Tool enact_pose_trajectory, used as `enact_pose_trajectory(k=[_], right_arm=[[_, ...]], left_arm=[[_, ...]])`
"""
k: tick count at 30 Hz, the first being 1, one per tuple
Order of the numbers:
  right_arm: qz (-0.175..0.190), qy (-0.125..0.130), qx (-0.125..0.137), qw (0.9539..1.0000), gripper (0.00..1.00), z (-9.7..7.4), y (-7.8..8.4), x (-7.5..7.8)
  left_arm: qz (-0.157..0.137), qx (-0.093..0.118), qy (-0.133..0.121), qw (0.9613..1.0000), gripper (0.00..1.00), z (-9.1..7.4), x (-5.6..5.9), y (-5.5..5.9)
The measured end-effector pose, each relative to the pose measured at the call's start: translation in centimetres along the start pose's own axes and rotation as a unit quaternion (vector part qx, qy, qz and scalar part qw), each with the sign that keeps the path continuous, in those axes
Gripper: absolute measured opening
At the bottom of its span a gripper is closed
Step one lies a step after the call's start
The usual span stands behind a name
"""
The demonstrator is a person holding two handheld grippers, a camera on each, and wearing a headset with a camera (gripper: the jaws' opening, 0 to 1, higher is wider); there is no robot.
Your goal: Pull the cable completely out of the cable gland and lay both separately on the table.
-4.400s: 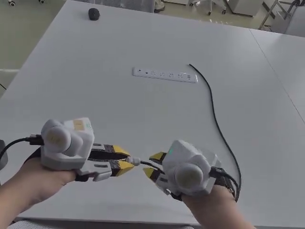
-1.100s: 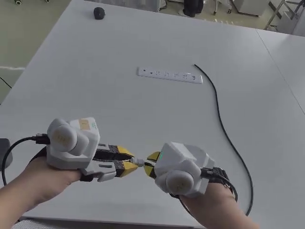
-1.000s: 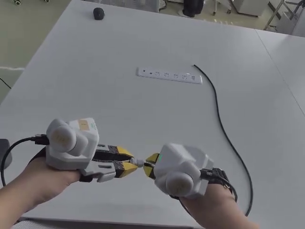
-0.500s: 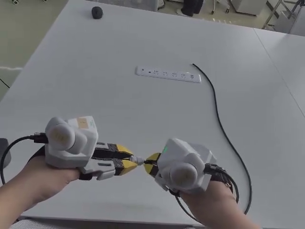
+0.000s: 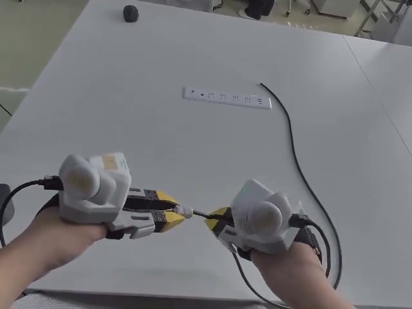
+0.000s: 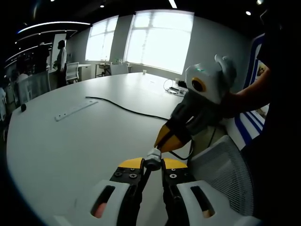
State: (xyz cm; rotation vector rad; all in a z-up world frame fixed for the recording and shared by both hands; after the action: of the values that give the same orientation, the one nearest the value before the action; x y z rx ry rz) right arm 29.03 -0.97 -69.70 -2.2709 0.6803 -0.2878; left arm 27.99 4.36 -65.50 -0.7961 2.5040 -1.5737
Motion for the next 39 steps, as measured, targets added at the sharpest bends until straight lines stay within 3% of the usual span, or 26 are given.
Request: enact_pose_trajectory(k=[4, 10, 16, 19, 21, 24, 33, 37, 39], right_arm=[[0.058, -0.004, -0.002, 0.9983, 0.00, 0.2, 0.8, 0.5], [0.082, 0.001, -0.009, 0.9966, 0.00, 0.2, 1.6, 1.0], [0.130, -0.003, -0.007, 0.9915, 0.00, 0.3, 2.2, 1.1], [0.124, -0.004, -0.005, 0.9923, 0.00, 0.2, 2.1, 1.0], [0.092, -0.010, -0.004, 0.9957, 0.01, 0.2, 2.1, 0.7], [0.072, -0.009, 0.000, 0.9974, 0.01, 0.1, 2.0, 0.4], [0.071, -0.015, 0.009, 0.9973, 0.04, -0.3, 1.6, 0.1], [0.066, -0.010, 0.034, 0.9972, 0.09, -1.1, 0.1, 0.0], [0.025, -0.006, 0.039, 0.9989, 0.13, -1.2, -0.8, -0.3]], left_arm=[[0.001, 0.000, -0.002, 1.0000, 0.15, -0.1, -0.1, 0.0], [0.000, 0.001, -0.003, 1.0000, 0.15, -0.2, -0.1, 0.1], [0.002, 0.001, -0.003, 1.0000, 0.15, -0.2, -0.1, 0.0], [0.003, 0.001, -0.004, 1.0000, 0.15, -0.2, -0.2, 0.0], [0.003, 0.000, -0.004, 1.0000, 0.15, -0.3, -0.2, 0.0], [0.003, -0.001, -0.005, 1.0000, 0.15, -0.4, -0.3, 0.2], [0.000, 0.001, -0.006, 1.0000, 0.15, -0.6, -0.2, 0.2], [-0.001, 0.000, -0.006, 1.0000, 0.15, -0.6, 0.0, 0.2], [-0.001, -0.001, -0.005, 1.0000, 0.15, -0.5, 0.1, 0.3]])
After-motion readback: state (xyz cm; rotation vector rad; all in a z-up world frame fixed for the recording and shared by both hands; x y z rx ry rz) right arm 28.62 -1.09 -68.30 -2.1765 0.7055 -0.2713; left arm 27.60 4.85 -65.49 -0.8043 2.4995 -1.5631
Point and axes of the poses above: the centre of the closed fingertips' face, and the gripper's own axes: z roughly forward along the fingers, x roughly to its right, y roughly out of its underside, the point moved 1 cm from there along -z, roughly backward along the fingers
